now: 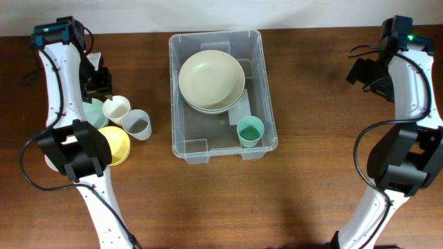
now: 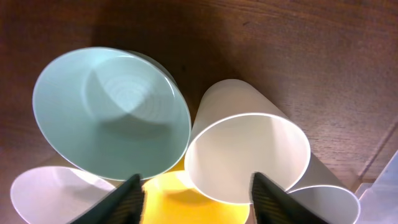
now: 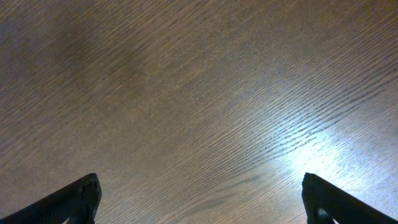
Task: Pack container
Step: 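Lower the left gripper into the cream cup and grip its rim, then lift the cream cup and carry it over the bin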
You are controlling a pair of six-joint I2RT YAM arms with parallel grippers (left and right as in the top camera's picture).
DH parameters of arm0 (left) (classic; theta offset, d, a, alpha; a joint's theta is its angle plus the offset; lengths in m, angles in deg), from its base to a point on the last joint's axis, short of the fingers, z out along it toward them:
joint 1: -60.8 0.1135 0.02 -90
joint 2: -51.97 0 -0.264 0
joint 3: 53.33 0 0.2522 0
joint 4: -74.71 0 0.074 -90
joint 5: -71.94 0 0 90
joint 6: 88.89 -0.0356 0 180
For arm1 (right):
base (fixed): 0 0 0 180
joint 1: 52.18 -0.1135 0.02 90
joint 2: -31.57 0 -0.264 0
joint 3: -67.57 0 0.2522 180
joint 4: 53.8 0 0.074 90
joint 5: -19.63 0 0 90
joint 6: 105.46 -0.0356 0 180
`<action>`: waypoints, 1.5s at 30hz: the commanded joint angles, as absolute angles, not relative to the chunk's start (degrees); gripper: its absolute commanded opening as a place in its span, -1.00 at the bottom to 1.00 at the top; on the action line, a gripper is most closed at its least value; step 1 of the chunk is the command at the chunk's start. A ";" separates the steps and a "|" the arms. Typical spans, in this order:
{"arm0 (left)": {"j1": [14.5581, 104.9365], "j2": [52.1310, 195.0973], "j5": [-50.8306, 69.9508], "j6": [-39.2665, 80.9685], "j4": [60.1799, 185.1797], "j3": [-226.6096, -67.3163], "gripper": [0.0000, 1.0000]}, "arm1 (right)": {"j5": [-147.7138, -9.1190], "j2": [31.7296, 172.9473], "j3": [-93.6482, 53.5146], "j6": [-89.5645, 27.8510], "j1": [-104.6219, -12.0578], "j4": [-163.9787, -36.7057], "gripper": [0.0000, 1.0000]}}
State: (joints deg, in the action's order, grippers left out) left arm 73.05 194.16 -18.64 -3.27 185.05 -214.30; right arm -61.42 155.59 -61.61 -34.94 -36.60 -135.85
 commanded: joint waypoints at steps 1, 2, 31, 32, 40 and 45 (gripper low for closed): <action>73.33 194.79 -17.56 -6.39 185.20 -214.11 0.27 | -61.14 155.59 -61.74 -35.25 -36.34 -135.81 0.98; 73.33 194.79 -17.54 -7.53 185.16 -213.85 0.30 | -61.14 155.59 -61.74 -35.25 -36.34 -135.78 0.98; 73.33 194.77 -15.86 -12.67 173.95 -203.79 -0.99 | -61.14 155.59 -61.74 -35.25 -36.34 -135.81 0.98; 73.31 194.77 -15.84 -12.67 173.90 -204.36 -1.00 | -61.14 155.59 -61.74 -35.25 -36.34 -135.81 0.98; 72.85 194.77 -15.84 -7.97 175.56 -219.83 -0.99 | -61.14 155.59 -61.74 -35.25 -36.34 -135.81 0.98; 71.34 194.77 -15.79 -7.44 178.36 -233.87 -0.99 | -61.14 155.59 -61.74 -35.25 -36.34 -135.81 0.98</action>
